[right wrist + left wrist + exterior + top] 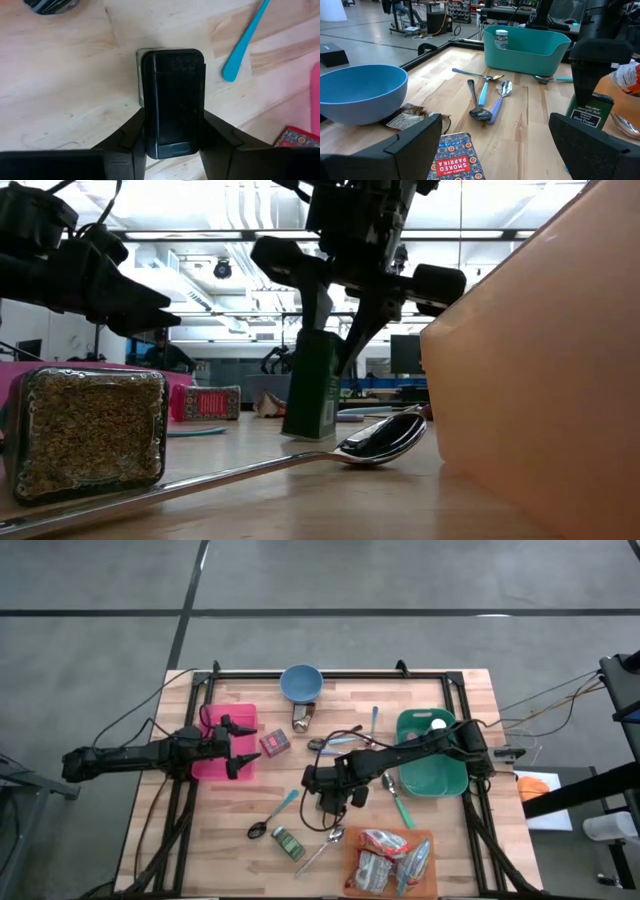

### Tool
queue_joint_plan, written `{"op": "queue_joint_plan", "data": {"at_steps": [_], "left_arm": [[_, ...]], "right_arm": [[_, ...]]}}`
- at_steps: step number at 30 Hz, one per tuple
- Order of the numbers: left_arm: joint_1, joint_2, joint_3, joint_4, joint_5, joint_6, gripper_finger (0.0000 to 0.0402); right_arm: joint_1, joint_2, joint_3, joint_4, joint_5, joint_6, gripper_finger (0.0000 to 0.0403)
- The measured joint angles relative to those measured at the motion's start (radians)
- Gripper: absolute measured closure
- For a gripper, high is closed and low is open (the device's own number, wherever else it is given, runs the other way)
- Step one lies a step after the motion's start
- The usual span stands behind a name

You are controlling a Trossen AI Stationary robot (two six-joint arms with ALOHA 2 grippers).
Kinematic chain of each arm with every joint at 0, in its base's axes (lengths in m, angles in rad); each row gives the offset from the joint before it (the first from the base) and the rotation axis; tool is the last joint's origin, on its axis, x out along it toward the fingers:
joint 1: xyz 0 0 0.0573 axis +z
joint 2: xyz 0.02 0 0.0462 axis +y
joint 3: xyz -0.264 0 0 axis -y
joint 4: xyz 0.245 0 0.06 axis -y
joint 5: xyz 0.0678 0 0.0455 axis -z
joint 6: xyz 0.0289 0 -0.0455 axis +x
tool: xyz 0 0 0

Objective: Pick & Place Food Item
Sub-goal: Put the green seasoning can into the green bin

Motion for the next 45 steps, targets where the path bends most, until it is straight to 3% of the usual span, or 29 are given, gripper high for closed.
{"op": "queue_joint_plan", "data": {"at_steps": [6,17,23,30,35,40,45], "left_arm": [[0.000,0.000,0.000,0.000,0.000,0.000,0.0030],[0.000,0.000,0.000,0.000,0.000,0.000,0.0030],[0.000,0.000,0.000,0.000,0.000,0.000,0.0030],[0.000,0.000,0.000,0.000,0.000,0.000,0.0030],[0.000,0.000,0.000,0.000,0.000,0.000,0.0030],[0.000,0.000,0.000,0.000,0.000,0.000,0.0030],[0.000,0.000,0.000,0.000,0.000,0.000,0.0030]], "right_arm": [[0.000,-0.009,-0.001,-0.002,0.003,0.056,0.0258],[-0.004,-0.052,-0.001,0.005,0.005,0.275,0.0275],[-0.016,-0.130,-0.001,0.011,0.007,0.502,0.0252],[-0.040,-0.244,-0.001,-0.006,0.007,0.776,0.0276],[-0.042,-0.322,-0.001,-0.058,0.010,0.910,0.0269],[-0.041,-0.389,-0.001,-0.140,0.096,1.080,0.0242],[-0.041,-0.457,-0.001,-0.279,0.222,1.310,0.0258]]}}
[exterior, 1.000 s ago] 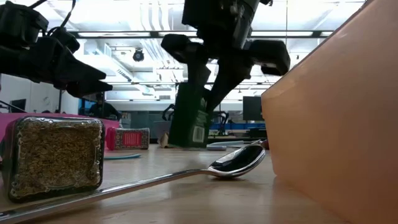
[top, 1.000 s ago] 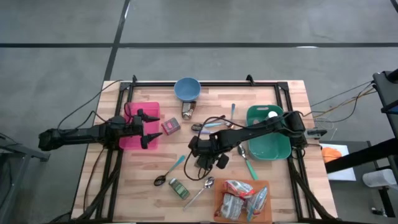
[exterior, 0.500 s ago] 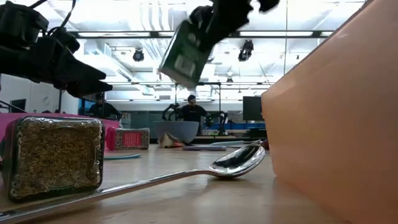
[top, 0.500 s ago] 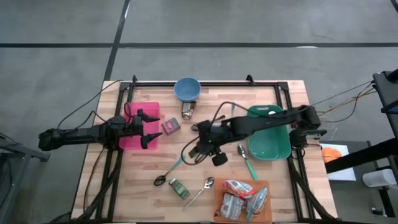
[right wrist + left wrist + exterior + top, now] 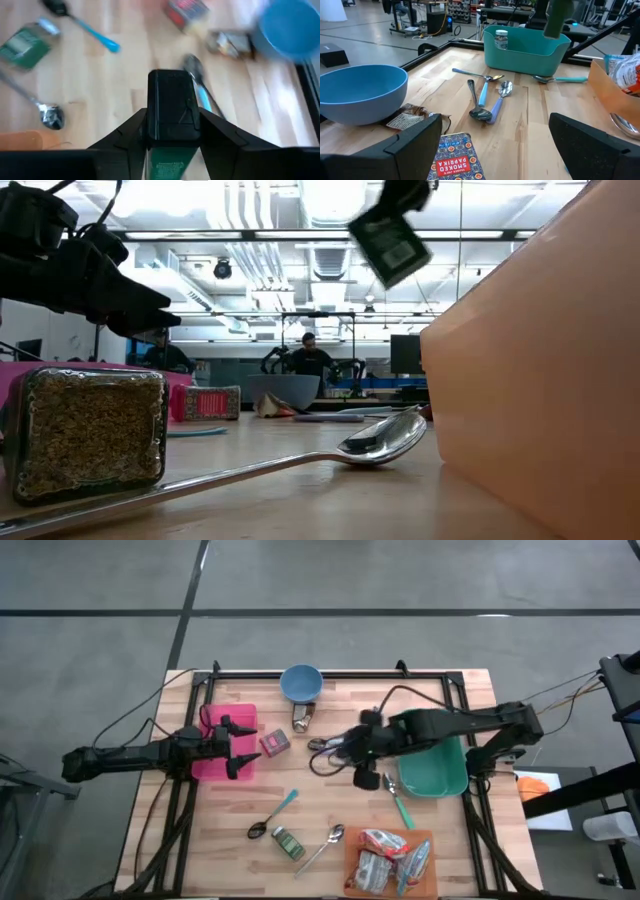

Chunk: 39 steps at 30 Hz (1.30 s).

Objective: Pick & Place Food Item
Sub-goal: Put the green seasoning can into the green bin

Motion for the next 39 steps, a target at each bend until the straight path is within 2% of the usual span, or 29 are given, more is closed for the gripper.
{"op": "queue_joint_plan", "data": {"at_steps": [3,16,22,29,34,39], "left_arm": [[0.000,0.000,0.000,0.000,0.000,0.000,0.0030],[0.000,0.000,0.000,0.000,0.000,0.000,0.0030],[0.000,0.000,0.000,0.000,0.000,0.000,0.0030],[0.000,0.000,0.000,0.000,0.000,0.000,0.0030],[0.000,0.000,0.000,0.000,0.000,0.000,0.0030],[0.000,0.000,0.000,0.000,0.000,0.000,0.0030]], "right_arm": [[0.000,-0.036,0.000,-0.089,0.054,0.119,0.0277],[0.019,-0.083,-0.005,-0.309,0.102,0.388,0.0277],[0.020,-0.114,-0.010,-0.405,0.129,0.572,0.0277],[0.039,-0.133,-0.026,-0.538,0.235,0.802,0.0277],[0.060,-0.187,-0.118,-0.538,0.278,0.924,0.0277],[0.086,-0.271,-0.283,-0.503,0.284,1.077,0.0277]]}}
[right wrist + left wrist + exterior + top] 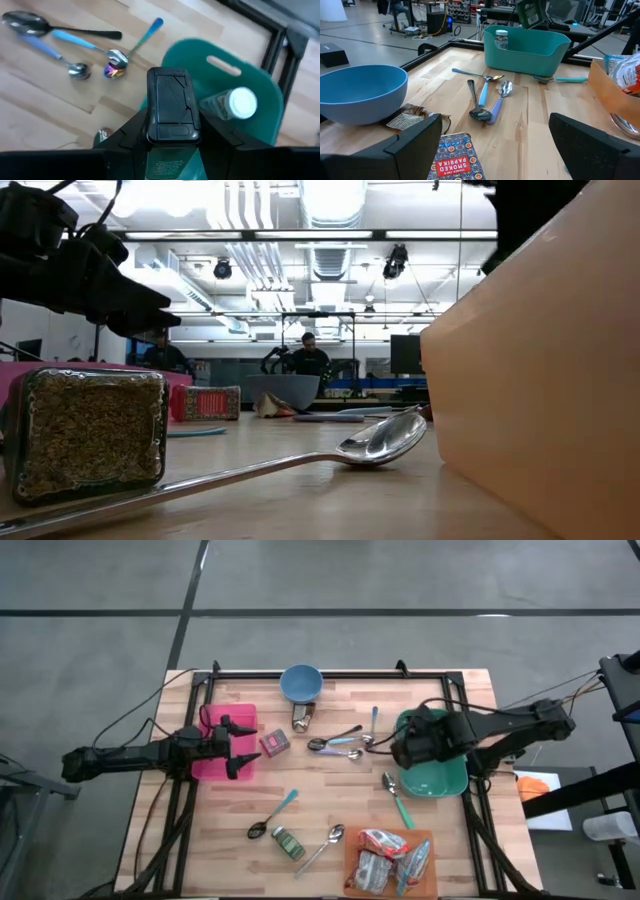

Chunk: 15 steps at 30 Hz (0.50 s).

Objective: Pick & Place Food Item
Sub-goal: Put the green seasoning can into the green bin

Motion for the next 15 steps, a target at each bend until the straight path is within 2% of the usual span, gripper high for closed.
{"op": "queue_joint_plan", "data": {"at_steps": [8,15], "left_arm": [[0.000,0.000,0.000,0.000,0.000,0.000,0.0030],[0.000,0.000,0.000,0.000,0.000,0.000,0.0030]], "right_arm": [[0.041,-0.094,-0.264,0.090,0.133,0.250,0.0277],[0.049,-0.084,-0.381,0.110,0.124,0.396,0.0277]]}}
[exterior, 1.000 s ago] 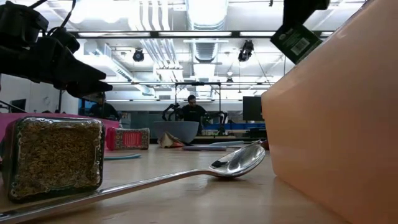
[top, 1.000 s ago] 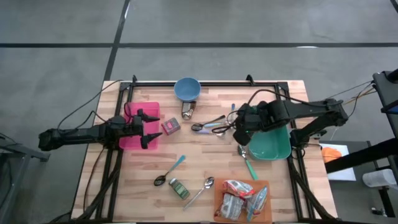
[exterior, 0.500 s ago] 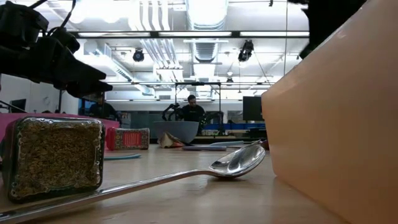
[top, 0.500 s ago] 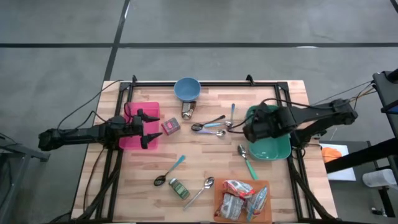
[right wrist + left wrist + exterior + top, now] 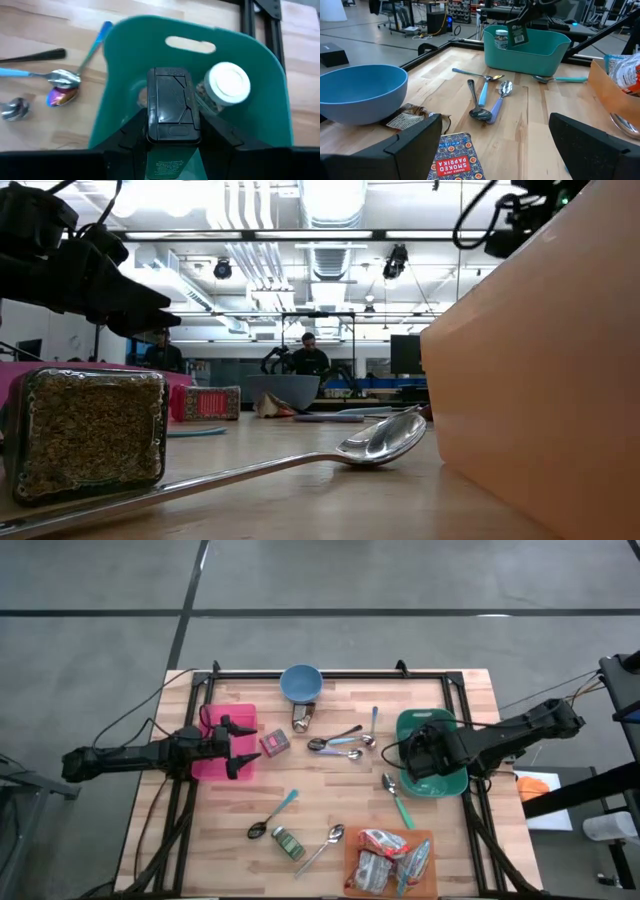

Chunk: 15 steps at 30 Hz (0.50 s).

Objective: Pick & Place Food Item
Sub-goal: Put the green seasoning can into the green bin

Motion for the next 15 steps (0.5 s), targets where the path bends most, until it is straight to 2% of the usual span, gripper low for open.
{"op": "queue_joint_plan", "data": {"at_steps": [6,15], "left_arm": [[0.000,0.000,0.000,0.000,0.000,0.000,0.0030],[0.000,0.000,0.000,0.000,0.000,0.000,0.0030]], "right_arm": [[0.048,0.015,-0.019,-0.011,-0.005,0.097,0.0277],[0.184,0.015,-0.103,-0.047,-0.040,0.353,0.0277]]}}
